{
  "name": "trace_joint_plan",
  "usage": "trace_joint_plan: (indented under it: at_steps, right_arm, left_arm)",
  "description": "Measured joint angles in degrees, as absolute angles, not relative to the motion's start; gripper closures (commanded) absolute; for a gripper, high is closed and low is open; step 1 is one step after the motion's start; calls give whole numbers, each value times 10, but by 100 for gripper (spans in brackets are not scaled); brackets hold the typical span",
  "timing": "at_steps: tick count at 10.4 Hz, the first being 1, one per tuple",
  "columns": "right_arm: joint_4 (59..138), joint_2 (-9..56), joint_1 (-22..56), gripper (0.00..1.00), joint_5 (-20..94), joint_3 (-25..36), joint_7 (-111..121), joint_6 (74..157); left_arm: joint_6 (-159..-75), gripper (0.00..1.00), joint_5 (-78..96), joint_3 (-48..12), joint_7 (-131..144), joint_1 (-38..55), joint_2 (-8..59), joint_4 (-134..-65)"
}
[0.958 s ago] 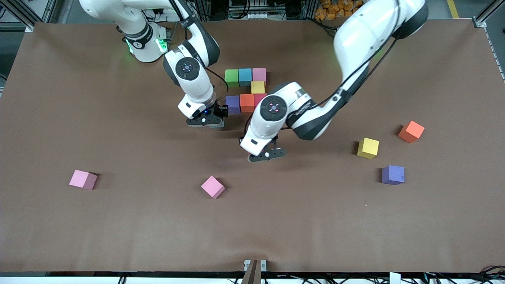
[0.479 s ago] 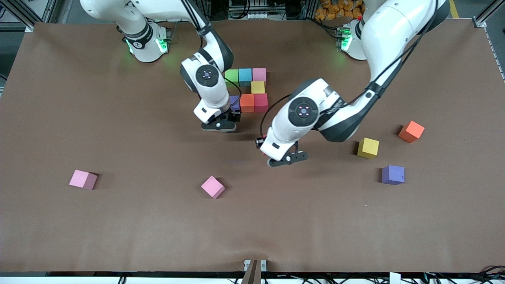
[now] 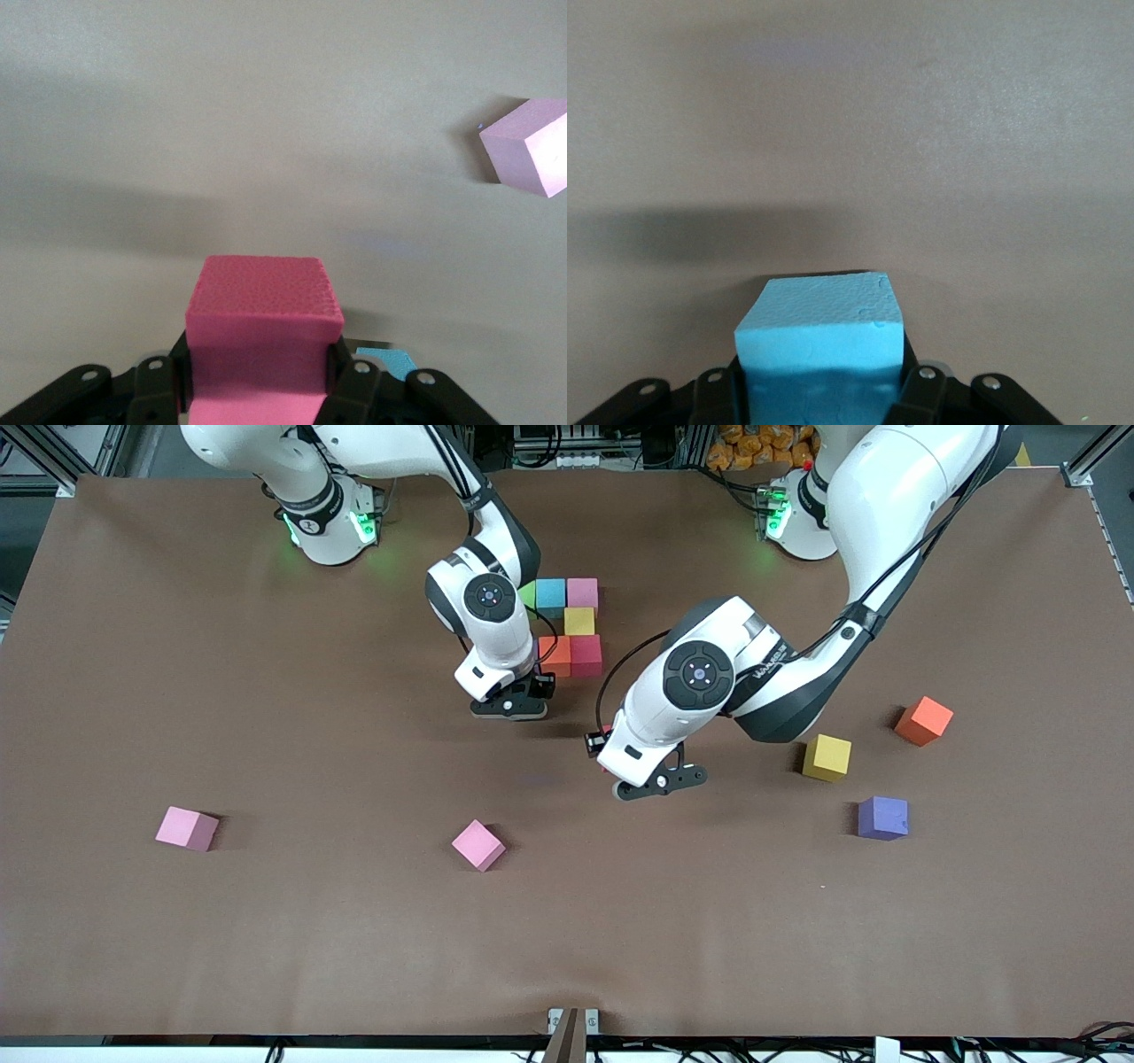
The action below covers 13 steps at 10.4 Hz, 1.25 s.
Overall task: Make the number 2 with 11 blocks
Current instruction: 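Place the cyan cube beside the purple cube while the left gripper carries pink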
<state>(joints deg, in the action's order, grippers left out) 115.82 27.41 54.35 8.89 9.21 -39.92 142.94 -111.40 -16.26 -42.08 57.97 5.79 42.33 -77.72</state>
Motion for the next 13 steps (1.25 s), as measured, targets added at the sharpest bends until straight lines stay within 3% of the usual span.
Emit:
trace_joint_plan:
  at_steps: [7, 9, 13]
  right_arm:
    - [1166, 281, 559, 61, 89, 89, -399, 1424]
    - [1166, 282, 562, 56, 89, 87, -399, 1424]
    - [1166, 283, 563, 3, 89, 87, -400, 1424]
  left_arm:
    - [-1113, 71, -163, -421, 541, 60, 423, -782]
    - [-1113, 71, -163, -421, 539, 62, 423, -784]
    - [-1113, 71, -163, -422, 538, 63, 423, -784]
